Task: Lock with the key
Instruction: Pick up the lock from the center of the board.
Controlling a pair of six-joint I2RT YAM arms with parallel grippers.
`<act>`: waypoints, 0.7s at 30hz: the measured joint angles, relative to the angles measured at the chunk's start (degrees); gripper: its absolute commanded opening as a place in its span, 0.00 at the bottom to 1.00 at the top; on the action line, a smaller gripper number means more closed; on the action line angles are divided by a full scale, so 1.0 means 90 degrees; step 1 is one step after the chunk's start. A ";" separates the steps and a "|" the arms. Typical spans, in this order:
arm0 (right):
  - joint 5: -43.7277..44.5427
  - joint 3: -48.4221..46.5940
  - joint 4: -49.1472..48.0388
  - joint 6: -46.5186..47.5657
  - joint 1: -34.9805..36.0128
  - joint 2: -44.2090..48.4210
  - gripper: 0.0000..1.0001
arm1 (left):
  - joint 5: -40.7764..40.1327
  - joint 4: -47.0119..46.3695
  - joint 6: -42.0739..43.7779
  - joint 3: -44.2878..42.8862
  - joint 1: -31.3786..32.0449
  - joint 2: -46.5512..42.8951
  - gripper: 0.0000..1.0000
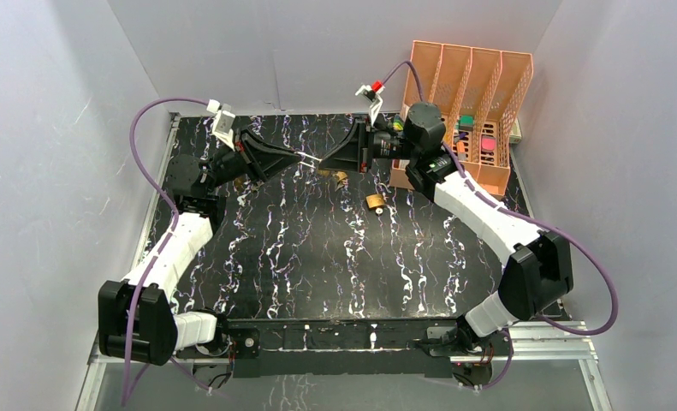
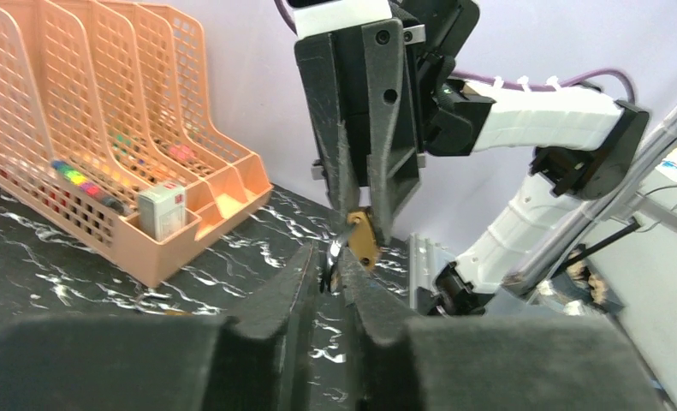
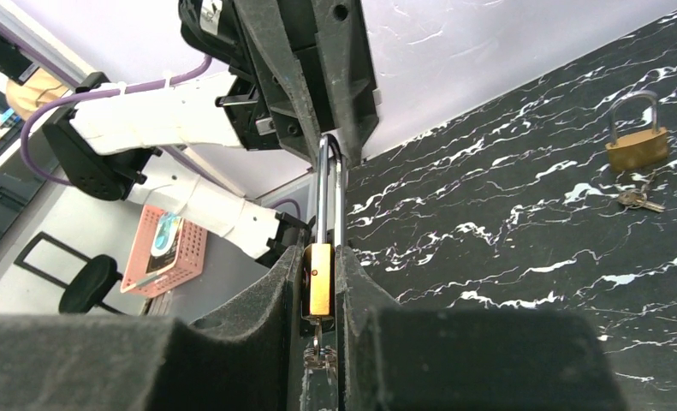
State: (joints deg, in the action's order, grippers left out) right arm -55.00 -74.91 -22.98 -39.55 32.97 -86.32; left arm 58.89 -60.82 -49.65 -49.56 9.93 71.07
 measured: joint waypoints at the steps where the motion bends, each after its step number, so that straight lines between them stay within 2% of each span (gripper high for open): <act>1: -0.0007 -0.0002 0.0002 -0.0017 0.0000 -0.0010 0.00 | 0.0000 -0.0002 0.0012 -0.0002 0.0000 0.0002 0.37; 4: -0.0092 -0.0027 0.0022 -0.0027 0.0007 -0.0010 0.00 | -0.0080 0.0058 0.0041 -0.0041 -0.0005 0.0002 0.52; 6: -0.0109 -0.0046 0.0022 -0.0012 0.0015 -0.0010 0.00 | -0.0148 0.0090 0.0068 -0.0090 -0.0007 0.0002 0.54; 8: -0.0124 -0.0046 0.0027 -0.0007 0.0019 -0.0007 0.00 | -0.0194 0.0092 0.0068 -0.0119 -0.0007 0.0002 0.53; 15: -0.0124 -0.0046 0.0170 0.0078 0.0017 -0.0007 0.00 | 0.0109 0.0151 -0.0104 -0.0282 -0.0056 0.0080 0.37; 18: -0.0126 -0.0046 0.0262 0.0104 0.0017 -0.0005 0.00 | 0.0270 0.0185 -0.0177 -0.0352 -0.0114 0.0107 0.36; 21: -0.0124 -0.0049 0.0335 0.0143 0.0015 0.0000 0.00 | 0.0393 0.0197 -0.0223 -0.0359 -0.0214 0.0107 0.40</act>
State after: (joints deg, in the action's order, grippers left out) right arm -56.12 -75.35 -19.97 -38.26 33.10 -86.32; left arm 62.43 -59.05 -51.66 -52.80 8.01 72.03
